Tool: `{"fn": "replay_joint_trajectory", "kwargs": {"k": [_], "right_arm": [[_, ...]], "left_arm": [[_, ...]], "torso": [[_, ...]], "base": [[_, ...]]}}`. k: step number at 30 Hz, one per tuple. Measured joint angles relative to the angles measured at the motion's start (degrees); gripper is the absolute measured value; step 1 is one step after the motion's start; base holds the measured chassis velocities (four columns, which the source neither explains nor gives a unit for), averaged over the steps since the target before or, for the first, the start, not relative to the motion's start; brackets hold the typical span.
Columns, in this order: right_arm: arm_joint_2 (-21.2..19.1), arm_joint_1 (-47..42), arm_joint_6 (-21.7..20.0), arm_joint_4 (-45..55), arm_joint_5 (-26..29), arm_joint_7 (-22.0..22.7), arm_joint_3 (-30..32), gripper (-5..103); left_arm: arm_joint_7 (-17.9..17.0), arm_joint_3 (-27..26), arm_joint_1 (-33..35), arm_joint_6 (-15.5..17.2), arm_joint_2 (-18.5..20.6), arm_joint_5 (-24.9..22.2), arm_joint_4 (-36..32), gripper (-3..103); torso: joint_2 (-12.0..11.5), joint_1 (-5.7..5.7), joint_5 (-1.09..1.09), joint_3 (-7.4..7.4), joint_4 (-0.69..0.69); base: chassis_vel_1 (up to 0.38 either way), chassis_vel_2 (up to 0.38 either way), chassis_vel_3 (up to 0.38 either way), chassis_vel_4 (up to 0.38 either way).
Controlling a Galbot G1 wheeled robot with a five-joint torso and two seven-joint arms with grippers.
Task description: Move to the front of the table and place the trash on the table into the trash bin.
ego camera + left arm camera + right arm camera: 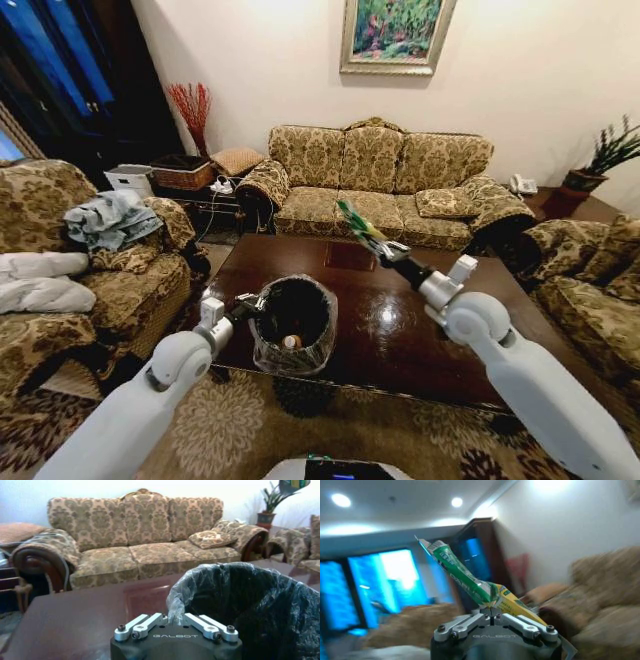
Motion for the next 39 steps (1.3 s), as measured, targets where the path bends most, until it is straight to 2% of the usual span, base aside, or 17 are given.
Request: {"fn": "replay_joint_trajectory", "kwargs": {"k": [3, 6, 7, 10, 12, 13, 15, 23, 24, 27, 29, 32, 33, 36, 39], "right_arm": [[1.2, 0.6, -0.3, 0.7, 1.9, 0.4, -2.6, 0], [4.5, 1.7, -1.3, 0.8, 5.5, 1.3, -7.6, 0], [4.5, 1.7, -1.3, 0.8, 5.5, 1.3, -7.6, 0], [7.3, 1.1, -1.6, -0.8, 6.5, 2.4, -10.4, 0], [7.7, 0.8, -1.6, -1.4, 5.9, 2.4, -10.6, 0], [8.4, -0.6, -1.5, -3.1, 2.6, 2.1, -11.1, 0], [8.5, -2.2, -1.1, -4.6, -0.4, 1.4, -11.1, 0], [8.2, -5.7, -0.4, -6.0, -4.1, -0.5, -9.4, 0], [8.2, -6.4, -0.5, -6.0, -5.1, -0.7, -9.2, -3], [8.1, -8.0, -1.3, -5.6, -6.9, -2.6, -8.5, 13], [8.0, -8.3, -1.3, -5.5, -7.2, -2.8, -8.4, 13], [7.8, -9.2, -0.4, -5.4, -8.8, -3.4, -8.1, 29], [7.8, -9.2, -0.4, -5.4, -8.8, -3.4, -8.1, 29], [7.3, -9.3, 0.4, -5.5, -10.1, -3.7, -7.6, 46], [7.2, -8.9, 0.9, -5.4, -10.7, -3.6, -7.3, 51]], "left_arm": [[0.0, 2.8, -3.3, -0.1, 0.1, -0.6, 1.6, 4], [-0.9, 9.9, -11.1, 0.0, -0.6, -2.0, 4.8, 4], [-0.9, 9.9, -11.1, 0.0, -0.6, -2.0, 4.8, 4], [-1.6, 14.3, -15.3, 1.1, -1.1, -3.7, 6.2, 4], [-1.7, 14.6, -15.7, 1.2, -1.1, -3.9, 6.3, 4], [-1.7, 15.1, -16.2, 1.3, -1.1, -4.2, 6.5, 4], [-1.7, 15.1, -16.3, 1.3, -1.0, -4.3, 6.6, 4], [-1.3, 13.6, -15.2, 1.1, -0.8, -4.2, 6.6, 4], [-1.2, 13.3, -14.9, 1.1, -0.9, -4.1, 6.5, 4], [-1.2, 12.6, -14.4, 1.0, -0.8, -4.1, 6.0, 4], [-1.1, 12.5, -14.2, 1.0, -0.8, -4.0, 5.9, 4], [-0.9, 11.6, -13.2, 0.9, -0.6, -3.8, 5.3, 4], [-0.9, 11.6, -13.2, 0.9, -0.6, -3.8, 5.3, 4], [-0.9, 10.6, -12.3, 0.8, -0.3, -3.7, 4.5, 4], [-1.0, 8.8, -10.7, 0.8, -0.3, -3.6, 3.6, 4]], "torso": [[0.0, 0.00, 0.00, 0.00, -0.01], [0.0, 0.00, 0.00, 0.00, -0.03], [0.0, 0.00, 0.00, 0.00, -0.03], [0.0, 0.01, 0.00, 0.01, -0.02], [0.0, 0.01, 0.00, 0.01, -0.02], [0.0, 0.01, 0.00, 0.00, -0.01], [0.0, -0.01, 0.01, 0.00, -0.01], [0.0, -0.01, 0.01, 0.00, -0.02], [0.0, -0.01, 0.01, 0.00, -0.01], [0.0, -0.01, 0.01, 0.00, -0.01], [0.0, -0.01, 0.01, 0.00, -0.02], [0.0, -0.01, 0.02, 0.00, -0.01], [0.0, -0.01, 0.02, 0.00, -0.01], [0.0, -0.01, 0.01, 0.00, -0.02], [0.0, 0.00, 0.03, 0.00, 0.00]], "base": [[0.000, 0.000, 0.000, 0.000], [0.000, 0.000, 0.000, 0.000], [0.000, 0.000, 0.000, 0.000], [0.000, 0.000, 0.000, 0.000], [0.000, 0.000, 0.000, 0.000], [0.000, 0.000, 0.000, 0.000], [0.000, 0.000, 0.000, 0.000], [0.000, 0.000, 0.000, 0.000], [0.000, 0.000, 0.000, 0.000], [0.000, 0.000, 0.000, 0.000], [0.000, 0.000, 0.000, 0.000], [0.000, 0.000, 0.000, 0.000], [0.000, 0.000, 0.000, 0.000], [0.000, 0.000, 0.000, 0.000], [0.000, 0.000, 0.000, 0.000]]}}
